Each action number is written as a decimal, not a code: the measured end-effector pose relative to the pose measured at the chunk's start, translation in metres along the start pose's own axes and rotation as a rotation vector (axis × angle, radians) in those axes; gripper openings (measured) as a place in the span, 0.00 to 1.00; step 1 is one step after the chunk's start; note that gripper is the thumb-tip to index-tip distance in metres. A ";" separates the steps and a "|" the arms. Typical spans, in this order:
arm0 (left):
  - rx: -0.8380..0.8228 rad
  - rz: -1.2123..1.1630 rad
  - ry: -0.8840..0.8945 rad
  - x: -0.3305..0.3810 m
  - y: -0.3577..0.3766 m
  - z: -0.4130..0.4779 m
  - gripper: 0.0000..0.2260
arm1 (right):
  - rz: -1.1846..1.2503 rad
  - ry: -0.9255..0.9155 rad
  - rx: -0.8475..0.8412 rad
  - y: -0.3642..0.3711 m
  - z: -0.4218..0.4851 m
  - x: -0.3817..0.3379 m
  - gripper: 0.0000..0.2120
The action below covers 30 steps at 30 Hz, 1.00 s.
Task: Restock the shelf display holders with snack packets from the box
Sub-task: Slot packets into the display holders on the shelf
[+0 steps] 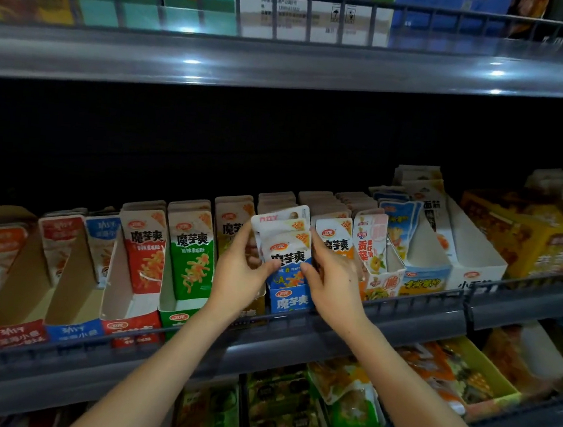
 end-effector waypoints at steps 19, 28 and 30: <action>-0.197 0.207 -0.024 0.023 0.021 0.038 0.28 | 0.227 0.332 -0.149 -0.013 -0.013 0.034 0.22; -0.138 0.132 -0.025 0.017 0.009 0.038 0.26 | 0.425 0.344 -0.402 0.009 -0.019 0.025 0.29; -0.179 0.087 -0.034 0.017 0.009 0.036 0.27 | 0.303 0.258 -0.433 0.012 -0.018 0.020 0.31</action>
Point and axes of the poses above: each hand's wrist, its own z-axis towards the middle knuckle, its own y-axis out of the palm, x = y × z, the point moved 9 cm from there along z, towards the middle knuckle, and after that the axes turned 9 degrees about -z, right-handed, at the moved point
